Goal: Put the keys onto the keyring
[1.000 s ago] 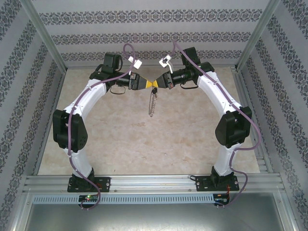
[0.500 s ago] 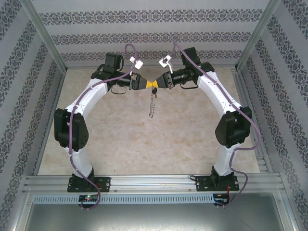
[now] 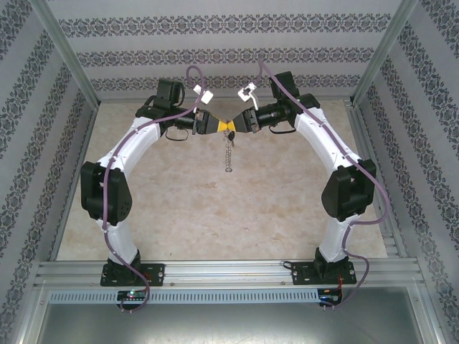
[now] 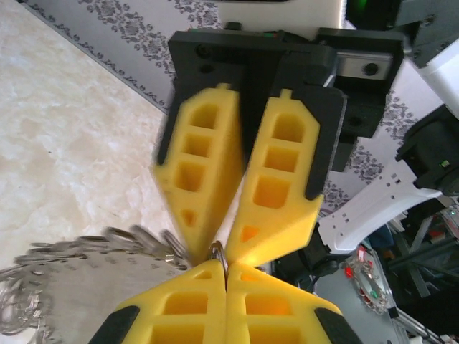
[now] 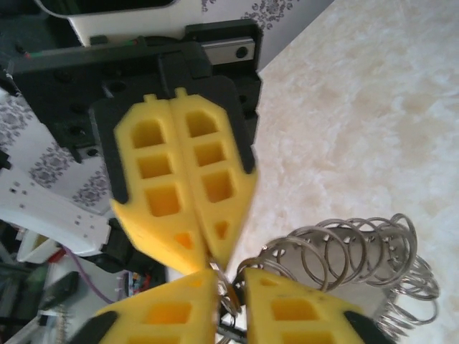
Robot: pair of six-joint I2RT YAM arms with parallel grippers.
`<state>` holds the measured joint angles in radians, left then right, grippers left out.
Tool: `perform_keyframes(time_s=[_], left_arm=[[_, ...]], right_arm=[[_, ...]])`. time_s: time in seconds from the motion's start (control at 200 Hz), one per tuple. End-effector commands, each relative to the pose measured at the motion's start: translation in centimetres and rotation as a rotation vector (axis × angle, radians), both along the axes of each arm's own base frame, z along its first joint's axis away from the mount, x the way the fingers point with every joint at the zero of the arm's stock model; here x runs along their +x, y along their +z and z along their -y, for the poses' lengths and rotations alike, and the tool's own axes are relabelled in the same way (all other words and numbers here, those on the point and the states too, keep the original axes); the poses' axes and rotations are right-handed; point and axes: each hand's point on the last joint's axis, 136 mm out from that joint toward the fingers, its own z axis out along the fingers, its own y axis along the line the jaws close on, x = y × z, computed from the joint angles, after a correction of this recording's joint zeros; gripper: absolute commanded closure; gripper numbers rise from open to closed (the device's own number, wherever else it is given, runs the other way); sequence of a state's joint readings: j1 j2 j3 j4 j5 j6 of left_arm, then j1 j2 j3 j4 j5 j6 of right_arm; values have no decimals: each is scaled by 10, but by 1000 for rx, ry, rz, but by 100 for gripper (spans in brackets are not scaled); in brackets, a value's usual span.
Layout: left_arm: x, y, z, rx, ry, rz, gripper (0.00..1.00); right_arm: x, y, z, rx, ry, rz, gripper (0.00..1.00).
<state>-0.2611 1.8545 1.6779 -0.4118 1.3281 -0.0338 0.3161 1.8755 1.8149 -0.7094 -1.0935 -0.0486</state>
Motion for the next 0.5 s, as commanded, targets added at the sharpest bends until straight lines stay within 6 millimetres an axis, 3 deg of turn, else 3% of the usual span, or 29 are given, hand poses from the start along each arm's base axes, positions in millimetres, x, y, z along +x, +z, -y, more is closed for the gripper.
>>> perform_keyframes(time_s=[0.0,0.25,0.495], left_arm=[[-7,20,9,-44,-36,83,100],[-3,32,9,-73,5,127,100],[-2,46,9,-116,27,148,100]], right_arm=[[-2,28,9,52,-27,69,70],[-18,43,36,69,-110,125,62],[-31,23,43,53,-187,199,61]])
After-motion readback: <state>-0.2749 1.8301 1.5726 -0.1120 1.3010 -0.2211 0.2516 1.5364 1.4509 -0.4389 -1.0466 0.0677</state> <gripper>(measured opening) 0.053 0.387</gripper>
